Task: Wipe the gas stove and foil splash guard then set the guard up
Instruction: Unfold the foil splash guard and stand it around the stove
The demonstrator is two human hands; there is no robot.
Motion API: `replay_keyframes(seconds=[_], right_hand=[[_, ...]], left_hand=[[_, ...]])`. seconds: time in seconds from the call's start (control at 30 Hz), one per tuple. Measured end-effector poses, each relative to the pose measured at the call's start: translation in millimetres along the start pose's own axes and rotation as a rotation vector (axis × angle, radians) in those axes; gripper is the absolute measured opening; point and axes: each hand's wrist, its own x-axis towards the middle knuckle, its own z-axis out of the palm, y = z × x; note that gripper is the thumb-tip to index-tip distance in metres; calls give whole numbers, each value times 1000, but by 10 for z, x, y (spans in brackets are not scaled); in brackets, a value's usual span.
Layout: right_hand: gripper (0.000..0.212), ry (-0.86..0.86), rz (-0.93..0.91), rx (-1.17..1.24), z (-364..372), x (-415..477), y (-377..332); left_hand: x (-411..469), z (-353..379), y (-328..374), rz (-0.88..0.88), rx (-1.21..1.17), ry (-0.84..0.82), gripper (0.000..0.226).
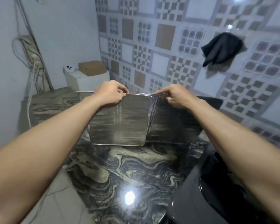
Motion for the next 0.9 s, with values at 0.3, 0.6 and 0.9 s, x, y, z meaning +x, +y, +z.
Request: replay_keyframes(seconds=[0.3, 0.6, 0.9], right_hand=[[48, 59, 14, 110, 188, 166, -30], [51, 100, -26, 191, 213, 209, -115], [55, 63, -28, 230, 184, 199, -149]], left_hand=[[205, 197, 65, -39, 138, 236, 28], [161, 490, 245, -557, -379, 413, 107], [115, 504, 271, -551, -685, 225, 127]])
